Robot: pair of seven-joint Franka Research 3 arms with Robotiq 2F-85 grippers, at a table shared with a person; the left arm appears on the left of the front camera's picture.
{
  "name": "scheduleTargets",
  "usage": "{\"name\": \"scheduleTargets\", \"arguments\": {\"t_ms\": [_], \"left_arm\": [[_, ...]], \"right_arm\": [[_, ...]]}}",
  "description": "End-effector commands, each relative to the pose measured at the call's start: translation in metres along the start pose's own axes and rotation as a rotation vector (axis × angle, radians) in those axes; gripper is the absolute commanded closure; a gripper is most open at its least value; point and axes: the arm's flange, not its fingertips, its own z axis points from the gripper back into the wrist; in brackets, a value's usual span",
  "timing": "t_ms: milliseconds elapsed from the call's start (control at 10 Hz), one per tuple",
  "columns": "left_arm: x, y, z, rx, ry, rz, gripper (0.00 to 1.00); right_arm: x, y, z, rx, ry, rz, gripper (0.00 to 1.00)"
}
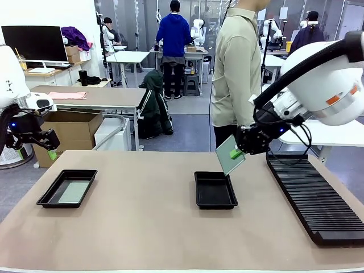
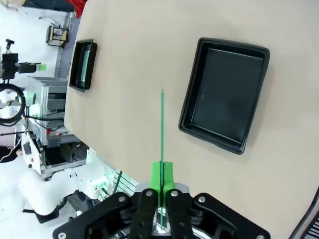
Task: Inspect and transfer BCBs to ESD trays.
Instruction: Pick up the Blank PCB from the PCB Rack and place it in the right ESD tray.
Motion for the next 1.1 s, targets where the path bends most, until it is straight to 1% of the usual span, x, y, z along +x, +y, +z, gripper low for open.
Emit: {"name": "scheduleTargets", "arguments": {"t_ms": [0,300,600,700,1000], "left_arm": [[-0.001,0.001,-0.001,0.002,-0.004,0.002,0.0],[-0.001,0.001,-0.001,0.002,-0.004,0.002,0.0],[-0.001,0.001,-0.001,0.002,-0.004,0.002,0.0],[-0.001,0.001,-0.001,0.002,-0.004,0.002,0.0],[-0.001,0.001,-0.001,0.002,-0.004,0.002,0.0]], "right_arm": [[0.002,-0.006,-0.023,0.042,-0.034,-0.026,0.98],[0.005,-0.028,-0.054,0.061,-0.061,-0.051,0.98],[0.013,-0.046,-0.081,0.106,-0.062,-0.051,0.98],[0.014,-0.051,-0.087,0.121,-0.083,-0.056,0.98],[0.021,-0.062,-0.107,0.137,-0.097,-0.064,0.98]]}}
